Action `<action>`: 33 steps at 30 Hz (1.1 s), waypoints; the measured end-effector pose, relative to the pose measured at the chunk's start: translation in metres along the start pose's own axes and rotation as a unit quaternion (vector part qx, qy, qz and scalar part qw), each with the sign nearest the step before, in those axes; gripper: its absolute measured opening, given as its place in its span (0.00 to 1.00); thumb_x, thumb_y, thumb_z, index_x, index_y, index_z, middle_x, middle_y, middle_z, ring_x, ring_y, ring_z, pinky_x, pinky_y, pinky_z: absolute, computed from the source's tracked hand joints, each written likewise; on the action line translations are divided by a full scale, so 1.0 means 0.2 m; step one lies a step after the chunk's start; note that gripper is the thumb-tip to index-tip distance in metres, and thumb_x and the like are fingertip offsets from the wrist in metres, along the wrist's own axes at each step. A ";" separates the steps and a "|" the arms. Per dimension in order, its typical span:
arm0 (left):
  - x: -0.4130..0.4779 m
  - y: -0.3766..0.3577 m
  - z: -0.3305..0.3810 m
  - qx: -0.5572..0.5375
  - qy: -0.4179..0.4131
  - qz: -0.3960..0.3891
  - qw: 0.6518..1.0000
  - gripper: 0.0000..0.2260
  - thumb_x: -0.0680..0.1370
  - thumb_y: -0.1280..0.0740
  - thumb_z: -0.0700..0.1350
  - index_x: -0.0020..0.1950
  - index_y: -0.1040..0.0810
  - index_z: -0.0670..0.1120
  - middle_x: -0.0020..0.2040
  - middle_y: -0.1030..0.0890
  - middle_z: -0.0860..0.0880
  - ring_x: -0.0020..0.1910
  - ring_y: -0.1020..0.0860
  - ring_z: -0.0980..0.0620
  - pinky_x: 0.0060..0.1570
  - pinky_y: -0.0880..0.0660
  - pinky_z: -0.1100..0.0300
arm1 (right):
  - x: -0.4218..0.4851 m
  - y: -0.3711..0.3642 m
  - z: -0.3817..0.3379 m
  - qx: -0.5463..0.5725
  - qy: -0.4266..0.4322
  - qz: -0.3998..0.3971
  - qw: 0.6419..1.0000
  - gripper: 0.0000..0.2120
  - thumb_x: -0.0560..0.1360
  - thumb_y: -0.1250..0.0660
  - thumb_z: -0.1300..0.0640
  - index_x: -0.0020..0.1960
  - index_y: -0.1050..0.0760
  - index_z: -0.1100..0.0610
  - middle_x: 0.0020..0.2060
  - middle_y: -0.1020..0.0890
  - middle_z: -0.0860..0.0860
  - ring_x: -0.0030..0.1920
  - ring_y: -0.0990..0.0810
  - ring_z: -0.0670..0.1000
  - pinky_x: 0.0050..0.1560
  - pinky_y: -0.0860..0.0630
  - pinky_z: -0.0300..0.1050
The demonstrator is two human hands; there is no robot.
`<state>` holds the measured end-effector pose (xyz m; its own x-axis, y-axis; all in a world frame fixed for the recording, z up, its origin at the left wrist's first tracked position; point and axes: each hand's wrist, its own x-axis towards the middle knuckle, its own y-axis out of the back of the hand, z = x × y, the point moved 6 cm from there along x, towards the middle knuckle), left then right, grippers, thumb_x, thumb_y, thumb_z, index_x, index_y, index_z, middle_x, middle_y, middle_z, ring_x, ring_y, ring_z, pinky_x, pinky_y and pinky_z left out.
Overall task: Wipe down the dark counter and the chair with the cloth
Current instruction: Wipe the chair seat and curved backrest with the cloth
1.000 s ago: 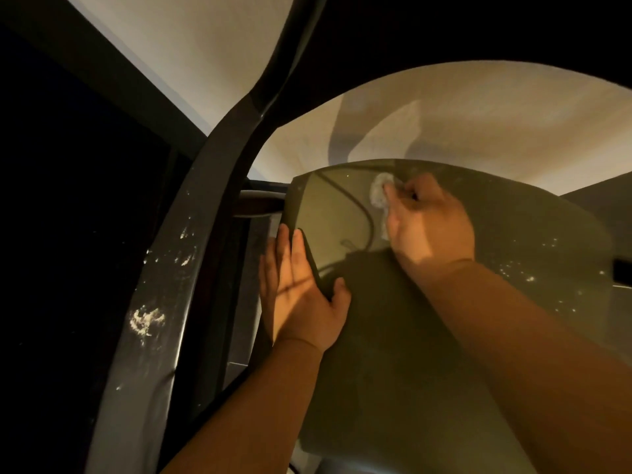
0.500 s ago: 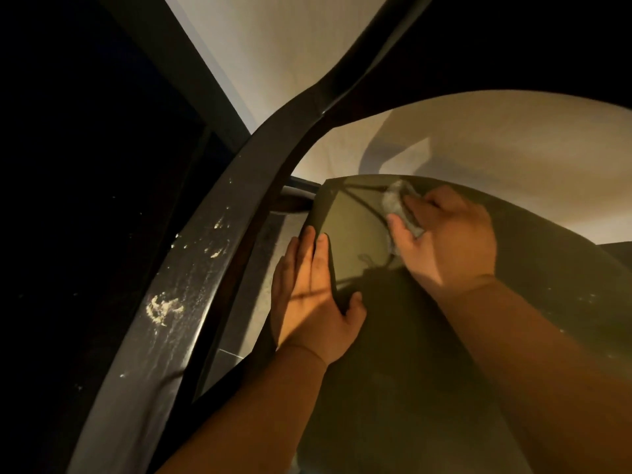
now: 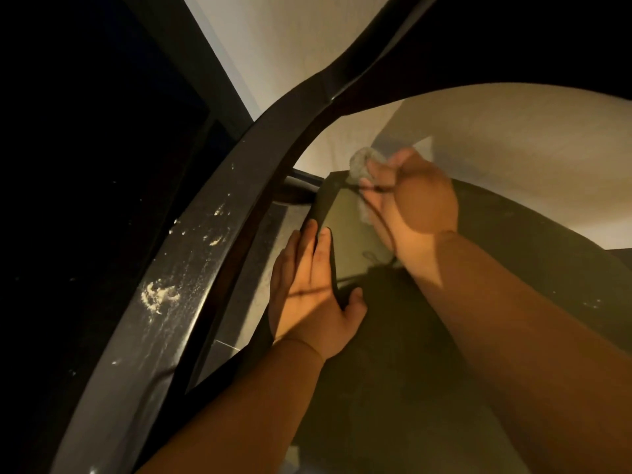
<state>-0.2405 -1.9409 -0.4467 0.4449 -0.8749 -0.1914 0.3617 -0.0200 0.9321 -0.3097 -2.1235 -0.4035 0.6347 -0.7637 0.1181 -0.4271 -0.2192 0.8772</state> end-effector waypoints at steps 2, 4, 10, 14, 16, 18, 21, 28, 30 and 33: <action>0.01 0.00 -0.01 -0.003 0.002 -0.001 1.000 0.44 0.74 0.38 0.62 0.86 0.50 0.50 0.86 0.49 0.49 0.85 0.48 0.45 0.81 0.53 0.49 | 0.00 -0.10 -0.15 -0.015 0.084 -0.027 0.996 0.11 0.76 0.36 0.46 0.48 0.18 0.48 0.50 0.19 0.63 0.49 0.21 0.64 0.51 0.23 0.58; 0.01 -0.01 0.00 -0.010 0.003 -0.007 1.000 0.44 0.74 0.38 0.62 0.86 0.50 0.50 0.85 0.47 0.49 0.84 0.47 0.45 0.81 0.54 0.49 | 0.00 -0.16 -0.24 -0.070 0.083 -0.055 0.993 0.12 0.78 0.36 0.47 0.46 0.18 0.53 0.46 0.22 0.54 0.41 0.28 0.54 0.44 0.34 0.48; 0.00 0.01 0.00 -0.013 0.005 -0.001 1.000 0.43 0.74 0.39 0.62 0.86 0.49 0.51 0.86 0.48 0.50 0.84 0.48 0.46 0.81 0.48 0.46 | 0.08 -0.10 -0.15 -0.132 0.022 -0.069 0.989 0.09 0.82 0.39 0.51 0.53 0.23 0.53 0.44 0.30 0.51 0.40 0.30 0.53 0.47 0.37 0.50; 0.00 0.01 0.00 -0.008 0.004 0.010 1.000 0.43 0.75 0.39 0.62 0.86 0.50 0.51 0.86 0.50 0.51 0.84 0.49 0.47 0.80 0.46 0.45 | 0.13 0.01 0.13 -0.149 -0.083 0.002 0.985 0.16 0.79 0.43 0.52 0.54 0.18 0.55 0.46 0.21 0.60 0.41 0.22 0.61 0.42 0.35 0.50; 0.00 0.00 0.00 -0.003 0.005 0.011 1.000 0.42 0.75 0.38 0.62 0.85 0.49 0.51 0.86 0.49 0.51 0.84 0.48 0.46 0.80 0.46 0.46 | 0.10 -0.03 0.11 -0.134 -0.083 -0.005 0.988 0.17 0.79 0.44 0.51 0.52 0.18 0.54 0.46 0.21 0.59 0.41 0.21 0.62 0.42 0.30 0.51; 0.00 0.00 0.00 -0.002 0.003 0.008 1.000 0.43 0.74 0.38 0.62 0.86 0.49 0.50 0.86 0.47 0.50 0.84 0.47 0.45 0.80 0.47 0.46 | 0.02 -0.11 -0.07 -0.111 -0.008 -0.045 0.993 0.13 0.81 0.42 0.51 0.53 0.19 0.52 0.48 0.21 0.56 0.43 0.20 0.60 0.46 0.23 0.57; 0.01 -0.01 0.00 -0.018 -0.004 0.013 1.000 0.44 0.74 0.36 0.61 0.86 0.51 0.51 0.85 0.47 0.48 0.84 0.45 0.44 0.82 0.47 0.45 | -0.08 -0.16 -0.21 -0.091 0.050 -0.058 0.993 0.14 0.82 0.40 0.47 0.56 0.18 0.51 0.52 0.18 0.54 0.49 0.19 0.58 0.50 0.26 0.55; 0.00 0.01 0.00 0.003 0.002 0.017 1.000 0.42 0.75 0.38 0.62 0.86 0.47 0.49 0.86 0.47 0.49 0.84 0.46 0.44 0.80 0.43 0.43 | -0.14 0.04 0.14 -0.163 -0.057 0.056 0.983 0.16 0.80 0.38 0.48 0.53 0.18 0.57 0.44 0.22 0.59 0.34 0.25 0.60 0.39 0.33 0.50; 0.00 0.01 0.01 0.002 0.003 0.017 1.000 0.42 0.75 0.39 0.62 0.86 0.48 0.49 0.86 0.47 0.49 0.84 0.47 0.45 0.80 0.44 0.43 | -0.15 0.03 0.09 -0.156 -0.099 0.037 0.982 0.18 0.79 0.40 0.46 0.57 0.19 0.57 0.47 0.22 0.58 0.35 0.24 0.60 0.40 0.33 0.48; 0.00 0.02 0.01 -0.005 0.003 0.025 1.000 0.42 0.74 0.38 0.61 0.85 0.46 0.49 0.85 0.45 0.48 0.83 0.45 0.44 0.80 0.43 0.42 | -0.19 -0.02 -0.10 -0.126 -0.081 -0.004 0.989 0.19 0.80 0.42 0.45 0.62 0.21 0.55 0.53 0.21 0.56 0.41 0.21 0.56 0.44 0.23 0.53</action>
<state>-0.2418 -1.9421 -0.4429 0.4681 -0.8713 -0.1473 0.3467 0.0278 0.9376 -0.3192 -2.0817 -0.4022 0.5175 -0.8540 0.0536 -0.2356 -0.0820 0.9684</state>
